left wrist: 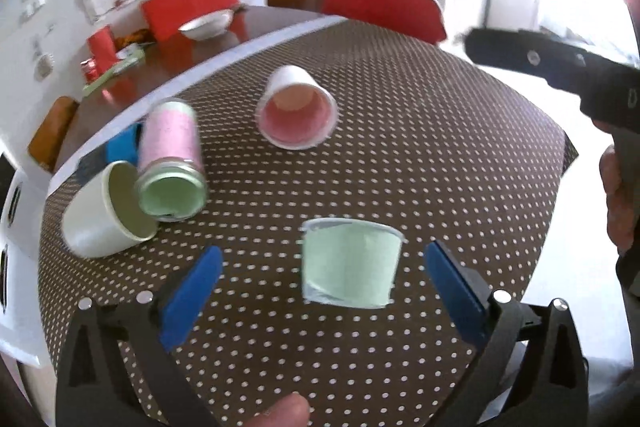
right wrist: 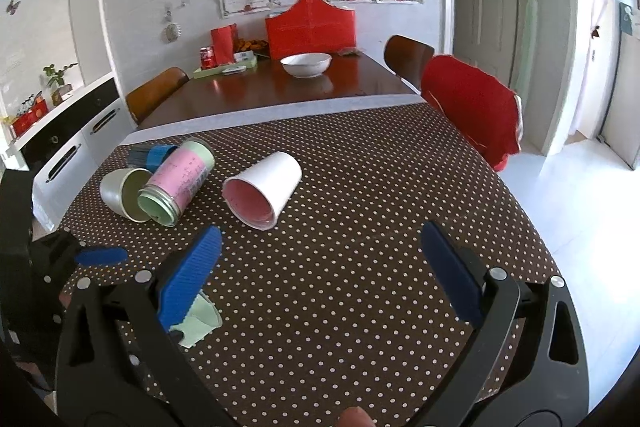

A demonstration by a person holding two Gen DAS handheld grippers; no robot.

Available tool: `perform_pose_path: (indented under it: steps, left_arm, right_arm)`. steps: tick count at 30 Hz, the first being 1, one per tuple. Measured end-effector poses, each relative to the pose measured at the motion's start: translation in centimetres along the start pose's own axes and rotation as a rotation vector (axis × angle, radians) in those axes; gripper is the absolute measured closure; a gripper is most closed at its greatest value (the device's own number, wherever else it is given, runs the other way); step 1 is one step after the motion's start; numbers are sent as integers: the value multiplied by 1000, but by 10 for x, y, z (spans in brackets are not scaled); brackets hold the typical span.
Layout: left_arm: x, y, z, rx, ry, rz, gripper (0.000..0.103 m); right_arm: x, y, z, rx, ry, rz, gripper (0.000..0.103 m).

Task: Flip cup upside down
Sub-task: 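Lower the pale green cup onto the tablecloth and open the left tool, then reach the right tool to the pale green cup and close on it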

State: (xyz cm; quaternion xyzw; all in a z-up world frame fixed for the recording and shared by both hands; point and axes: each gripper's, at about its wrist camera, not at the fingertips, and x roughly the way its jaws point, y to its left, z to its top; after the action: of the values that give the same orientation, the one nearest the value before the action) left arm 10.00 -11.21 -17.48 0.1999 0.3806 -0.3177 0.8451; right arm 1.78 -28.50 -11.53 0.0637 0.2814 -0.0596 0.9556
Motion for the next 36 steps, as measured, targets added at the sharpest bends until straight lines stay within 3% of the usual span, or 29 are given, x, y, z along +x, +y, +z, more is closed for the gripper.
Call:
perform_pose_path:
  steps: [9,16,24,27,36]
  left_arm:
    - [-42,20,-11,-132,-77,134,4]
    - [-84,32,-20,-226,-162,244,4]
    - [-123,43,-28,-343,-251,364,4]
    - [-132,42,-31,-370,-276,373,4]
    - [-142,40,-41,-451,-285,436,4]
  right_arm:
    - [-17,22,8,-89,-38,121,6]
    - [-31,47,13,-240,-63,251,6]
    - [-25,62,11,-411,-16,421,6]
    - [-11,64,9,-476,35,490,6]
    - [15,81,-5,-850,98,676,6]
